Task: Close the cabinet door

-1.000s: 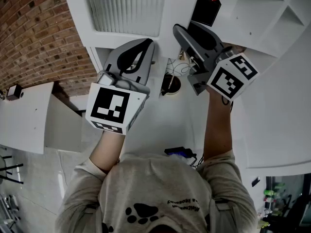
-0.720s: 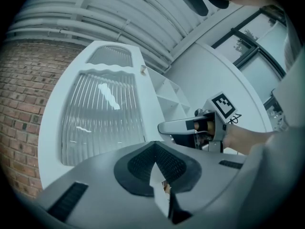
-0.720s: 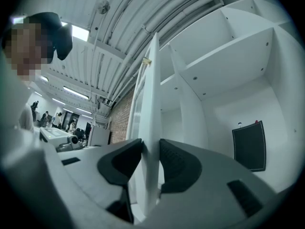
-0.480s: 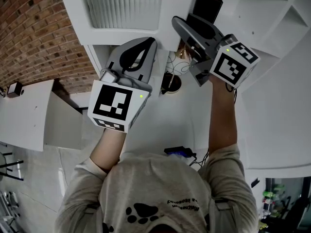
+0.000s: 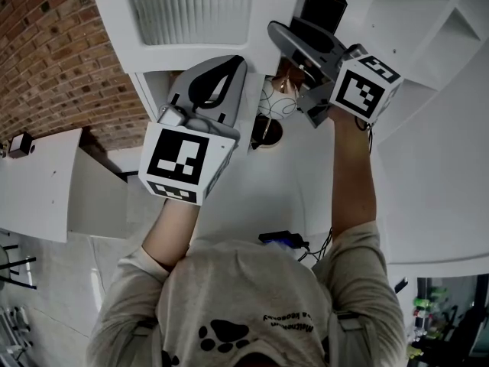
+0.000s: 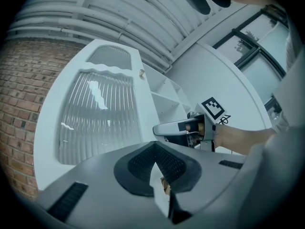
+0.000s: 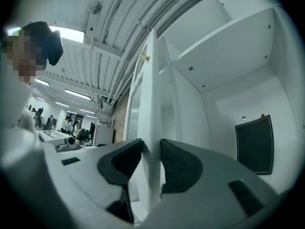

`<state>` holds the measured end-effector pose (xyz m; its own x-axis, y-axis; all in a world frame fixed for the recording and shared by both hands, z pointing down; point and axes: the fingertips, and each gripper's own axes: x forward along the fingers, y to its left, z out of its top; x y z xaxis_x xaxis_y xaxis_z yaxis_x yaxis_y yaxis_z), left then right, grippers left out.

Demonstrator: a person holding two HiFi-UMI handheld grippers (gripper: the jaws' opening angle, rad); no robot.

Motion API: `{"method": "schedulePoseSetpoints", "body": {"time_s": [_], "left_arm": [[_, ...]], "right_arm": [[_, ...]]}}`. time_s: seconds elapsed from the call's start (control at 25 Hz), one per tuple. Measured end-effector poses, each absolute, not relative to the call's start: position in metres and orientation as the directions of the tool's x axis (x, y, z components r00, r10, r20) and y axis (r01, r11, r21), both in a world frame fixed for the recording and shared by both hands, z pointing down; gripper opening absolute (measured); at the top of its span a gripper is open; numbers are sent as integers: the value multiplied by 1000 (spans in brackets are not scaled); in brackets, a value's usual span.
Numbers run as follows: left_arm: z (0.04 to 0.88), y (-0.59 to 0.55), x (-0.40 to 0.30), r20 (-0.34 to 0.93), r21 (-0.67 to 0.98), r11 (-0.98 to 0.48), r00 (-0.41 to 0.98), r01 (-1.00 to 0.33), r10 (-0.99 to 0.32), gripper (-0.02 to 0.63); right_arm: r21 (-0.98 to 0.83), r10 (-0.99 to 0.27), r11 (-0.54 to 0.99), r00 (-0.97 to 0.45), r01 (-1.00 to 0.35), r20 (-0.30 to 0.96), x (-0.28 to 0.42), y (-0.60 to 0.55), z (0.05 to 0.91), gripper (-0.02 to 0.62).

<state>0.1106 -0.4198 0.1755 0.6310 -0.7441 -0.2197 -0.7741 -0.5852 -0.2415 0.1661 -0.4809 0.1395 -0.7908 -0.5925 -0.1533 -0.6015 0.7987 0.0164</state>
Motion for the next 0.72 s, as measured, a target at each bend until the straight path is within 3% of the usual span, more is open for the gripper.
{"method": "schedulePoseSetpoints", "body": {"time_s": [0.72], "left_arm": [[176, -438, 119, -194, -234, -626, 667, -744, -720, 8]], "right_arm": [[5, -613, 784, -776, -620, -152, 166, -504, 141, 138]]}}
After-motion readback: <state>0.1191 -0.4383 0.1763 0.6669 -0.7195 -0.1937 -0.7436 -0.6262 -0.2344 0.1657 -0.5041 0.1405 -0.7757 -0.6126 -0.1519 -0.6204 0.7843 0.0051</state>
